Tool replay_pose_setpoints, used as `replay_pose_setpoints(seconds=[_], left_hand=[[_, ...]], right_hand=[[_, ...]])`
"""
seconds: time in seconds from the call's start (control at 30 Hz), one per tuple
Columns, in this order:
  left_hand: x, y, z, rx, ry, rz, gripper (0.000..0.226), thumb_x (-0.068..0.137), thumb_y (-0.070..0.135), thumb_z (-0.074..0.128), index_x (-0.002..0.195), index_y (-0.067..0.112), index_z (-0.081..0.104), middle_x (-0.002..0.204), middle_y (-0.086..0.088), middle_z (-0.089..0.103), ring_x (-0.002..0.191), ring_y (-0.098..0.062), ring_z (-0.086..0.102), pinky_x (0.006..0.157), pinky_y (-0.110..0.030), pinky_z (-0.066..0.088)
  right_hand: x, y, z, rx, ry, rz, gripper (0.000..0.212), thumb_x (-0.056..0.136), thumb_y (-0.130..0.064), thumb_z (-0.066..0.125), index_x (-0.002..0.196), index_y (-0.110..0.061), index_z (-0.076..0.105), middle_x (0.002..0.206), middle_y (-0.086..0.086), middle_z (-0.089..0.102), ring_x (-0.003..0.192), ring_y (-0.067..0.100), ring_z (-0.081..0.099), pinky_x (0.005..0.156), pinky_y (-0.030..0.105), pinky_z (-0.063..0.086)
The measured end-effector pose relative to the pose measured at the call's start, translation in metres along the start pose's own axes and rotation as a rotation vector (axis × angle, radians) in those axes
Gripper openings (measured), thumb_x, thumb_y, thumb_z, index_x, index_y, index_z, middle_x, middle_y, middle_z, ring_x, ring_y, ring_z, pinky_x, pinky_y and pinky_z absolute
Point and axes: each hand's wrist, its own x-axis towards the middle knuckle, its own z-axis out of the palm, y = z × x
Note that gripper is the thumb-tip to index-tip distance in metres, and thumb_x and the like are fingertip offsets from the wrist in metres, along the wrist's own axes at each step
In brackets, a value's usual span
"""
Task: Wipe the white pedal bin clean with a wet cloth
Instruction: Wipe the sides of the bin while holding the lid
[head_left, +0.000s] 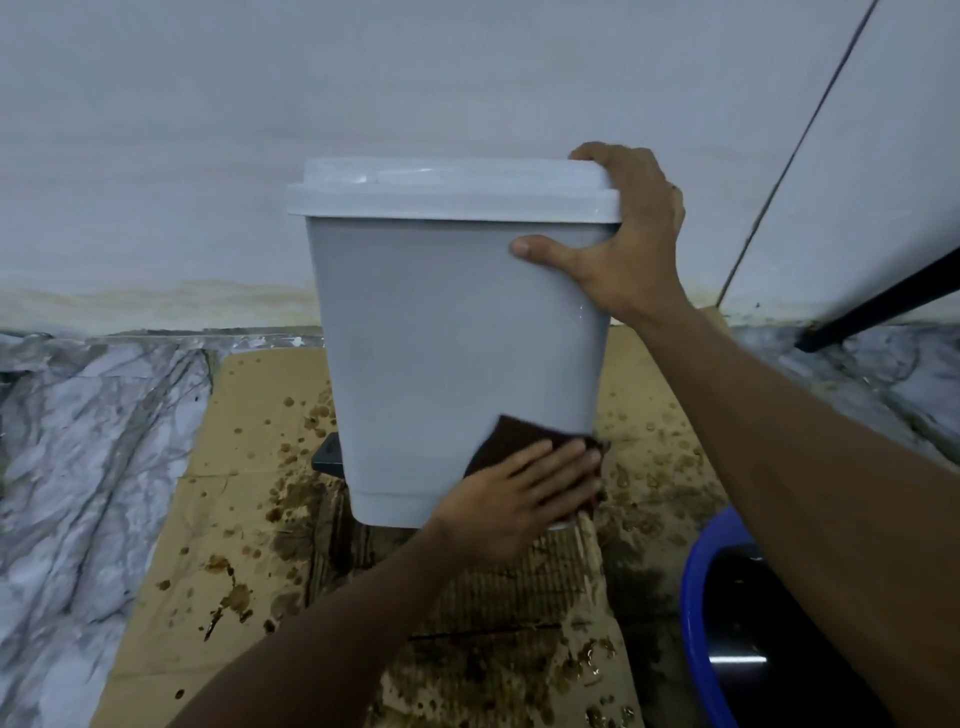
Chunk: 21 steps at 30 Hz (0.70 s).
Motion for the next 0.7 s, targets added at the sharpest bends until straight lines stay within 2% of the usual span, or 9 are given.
replay_pose_setpoints(seconds=[0.07, 0.13, 0.2, 0.37, 0.43, 0.47, 0.53, 0.63, 0.7], left_hand=[[-0.028, -0.015, 0.000, 0.056, -0.050, 0.136, 0.076, 0.102, 0.039, 0.047, 0.165, 0.014, 0.011, 0.173, -0.012, 0.003, 0.160, -0.029, -0.004, 0.128, -0.046, -0.009], [-0.053, -0.040, -0.004, 0.080, -0.019, 0.109, 0.070, 0.105, 0.043, 0.039, 0.165, 0.018, 0.014, 0.173, -0.010, 0.002, 0.160, -0.027, -0.004, 0.129, -0.044, -0.008], [-0.070, -0.069, -0.013, 0.082, 0.057, -0.102, 0.065, 0.107, 0.046, 0.032, 0.164, 0.020, 0.015, 0.173, -0.010, -0.003, 0.160, -0.028, -0.002, 0.129, -0.043, -0.003], [-0.036, -0.085, -0.037, -0.112, 0.385, -0.929, 0.063, 0.108, 0.040, 0.033, 0.164, 0.016, 0.016, 0.172, -0.015, 0.004, 0.159, -0.034, 0.002, 0.128, -0.050, 0.001], [0.001, -0.076, -0.043, -0.185, 0.490, -1.129, 0.064, 0.109, 0.038, 0.033, 0.165, 0.014, 0.015, 0.172, -0.017, 0.005, 0.159, -0.037, 0.001, 0.128, -0.051, 0.000], [0.018, -0.072, -0.045, -0.206, 0.513, -1.164, 0.064, 0.109, 0.038, 0.032, 0.165, 0.012, 0.014, 0.172, -0.016, 0.003, 0.159, -0.037, 0.001, 0.128, -0.051, -0.001], [0.036, -0.073, -0.049, -0.139, 0.455, -1.019, 0.063, 0.111, 0.039, 0.029, 0.165, 0.012, 0.014, 0.173, -0.015, 0.002, 0.159, -0.037, 0.003, 0.128, -0.051, 0.000], [0.020, -0.087, -0.049, 0.005, 0.316, -0.624, 0.063, 0.110, 0.043, 0.033, 0.165, 0.016, 0.018, 0.173, -0.011, 0.001, 0.159, -0.033, 0.007, 0.129, -0.049, 0.004], [0.000, -0.092, -0.047, 0.010, 0.328, -0.634, 0.063, 0.109, 0.045, 0.036, 0.164, 0.019, 0.020, 0.174, -0.008, 0.003, 0.160, -0.031, 0.009, 0.129, -0.048, 0.007]], right_hand=[[0.000, -0.001, -0.001, -0.005, -0.006, -0.012, 0.081, 0.061, -0.073, 0.080, 0.124, -0.025, 0.059, 0.124, -0.006, 0.056, 0.124, 0.014, 0.051, 0.111, 0.055, 0.028], [-0.001, -0.003, -0.002, -0.008, -0.008, -0.013, 0.080, 0.062, -0.071, 0.081, 0.124, -0.024, 0.060, 0.124, -0.005, 0.056, 0.124, 0.014, 0.051, 0.111, 0.057, 0.028], [-0.001, -0.005, -0.001, -0.012, -0.009, -0.013, 0.080, 0.062, -0.071, 0.081, 0.123, -0.024, 0.060, 0.124, -0.004, 0.056, 0.124, 0.015, 0.051, 0.110, 0.058, 0.028], [-0.002, -0.008, -0.002, -0.019, -0.011, -0.005, 0.081, 0.061, -0.073, 0.079, 0.123, -0.024, 0.059, 0.124, -0.003, 0.055, 0.123, 0.015, 0.051, 0.110, 0.058, 0.028], [-0.006, -0.008, -0.003, -0.014, -0.009, -0.020, 0.081, 0.062, -0.072, 0.079, 0.123, -0.024, 0.059, 0.124, -0.004, 0.055, 0.122, 0.016, 0.052, 0.109, 0.059, 0.029], [-0.008, -0.007, -0.004, -0.012, -0.008, -0.029, 0.080, 0.062, -0.071, 0.079, 0.123, -0.024, 0.059, 0.124, -0.004, 0.055, 0.122, 0.017, 0.052, 0.109, 0.060, 0.030], [-0.010, -0.006, -0.008, -0.006, -0.010, -0.054, 0.079, 0.063, -0.069, 0.080, 0.123, -0.023, 0.058, 0.123, -0.002, 0.054, 0.121, 0.020, 0.053, 0.106, 0.061, 0.033], [-0.010, -0.012, -0.010, 0.010, -0.023, -0.072, 0.078, 0.064, -0.066, 0.081, 0.122, -0.020, 0.059, 0.123, 0.002, 0.055, 0.120, 0.024, 0.054, 0.103, 0.062, 0.036], [-0.012, -0.016, -0.010, -0.007, -0.013, -0.064, 0.076, 0.063, -0.066, 0.083, 0.121, -0.023, 0.058, 0.123, -0.001, 0.055, 0.121, 0.022, 0.053, 0.105, 0.062, 0.034]])
